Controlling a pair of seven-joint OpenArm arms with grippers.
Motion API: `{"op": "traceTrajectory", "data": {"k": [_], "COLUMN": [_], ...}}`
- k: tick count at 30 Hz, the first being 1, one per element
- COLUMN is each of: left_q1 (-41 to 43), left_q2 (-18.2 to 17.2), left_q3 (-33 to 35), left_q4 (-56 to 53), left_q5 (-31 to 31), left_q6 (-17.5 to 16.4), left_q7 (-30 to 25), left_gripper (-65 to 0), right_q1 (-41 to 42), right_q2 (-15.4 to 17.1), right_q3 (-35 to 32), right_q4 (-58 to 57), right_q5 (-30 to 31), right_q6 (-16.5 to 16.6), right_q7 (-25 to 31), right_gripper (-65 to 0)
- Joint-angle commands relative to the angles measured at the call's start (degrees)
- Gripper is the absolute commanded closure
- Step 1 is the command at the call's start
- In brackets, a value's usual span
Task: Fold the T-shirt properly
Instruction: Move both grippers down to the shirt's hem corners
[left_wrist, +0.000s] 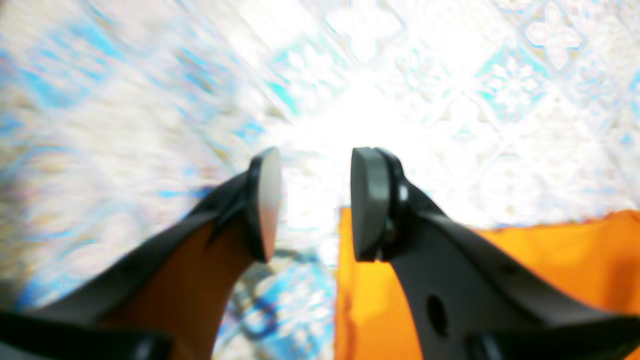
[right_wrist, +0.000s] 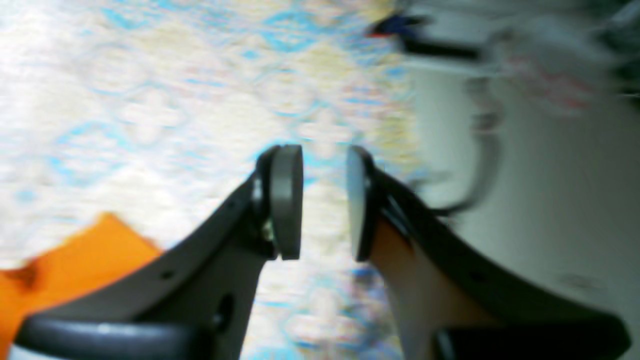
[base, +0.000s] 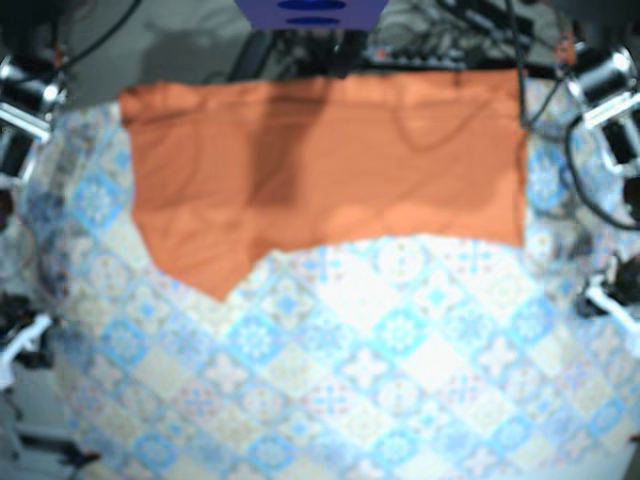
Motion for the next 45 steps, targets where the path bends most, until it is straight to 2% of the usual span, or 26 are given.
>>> {"op": "traceTrajectory", "data": {"k": [1, 7, 11, 13, 17, 23, 28, 32, 38, 45], "left_q1": [-2.07, -6.29, -8.22, -8.75, -9.45, -9.45, -9.01, -7.96, -6.82, -6.20], "left_q2": [-1.06, -0.27, -0.27, -0.27, -0.27, 0.53, 1.84, 2.64, 2.81, 2.81], "left_q3": [-0.35, -0.35, -0.35, -0.35, -0.18, -0.18, -0.27, -0.27, -0.27, -0.27], "left_q4": [-1.86, -14.78, -21.28, -24.36, -29.99, -35.70, -35.61, -35.53, -35.53, -35.53], "left_q5": [-1.37, -4.36, -6.38, -7.26, -7.97, -7.97, -7.97, -7.97, -8.05, -8.05], "left_q6": [-0.01, 0.08, 0.08, 0.08, 0.16, 0.16, 0.16, 0.16, 0.16, 0.16], "left_q7": [-1.16, -1.51, -1.60, -2.30, -4.06, -6.26, -5.99, -5.99, -5.99, -5.99], "left_gripper": [-22.9, -22.9, -22.9, -22.9, -22.9, -22.9, -22.9, -22.9, -22.9, -22.9], "right_q1": [2.33, 9.10, 13.05, 15.08, 18.24, 18.77, 17.54, 16.66, 14.99, 15.25], "right_q2": [1.44, 2.84, 2.58, 2.14, 1.00, 0.91, 1.96, 2.67, 2.75, 2.93], "right_q3": [-2.61, -22.57, -31.53, -35.75, -42.26, -50.26, -61.60, -65.38, -65.38, -65.38], "right_q4": [-1.83, -15.10, -21.96, -24.16, -29.78, -32.69, -32.16, -31.98, -31.98, -32.25], "right_q5": [1.83, 17.48, 23.19, 23.90, 23.90, 23.81, 23.37, 20.38, 17.92, 16.16], "right_q6": [-0.17, -0.09, -0.09, 0.79, 5.72, 5.94, 5.94, 5.94, 5.94, 5.94], "right_q7": [-0.67, -2.17, -1.99, -1.11, -1.20, 0.21, 7.86, 12.43, 15.77, 23.07], "right_gripper": [-15.0, -15.0, -15.0, -15.0, -14.9, -14.9, -14.9, -14.9, -15.0, -14.8]}}
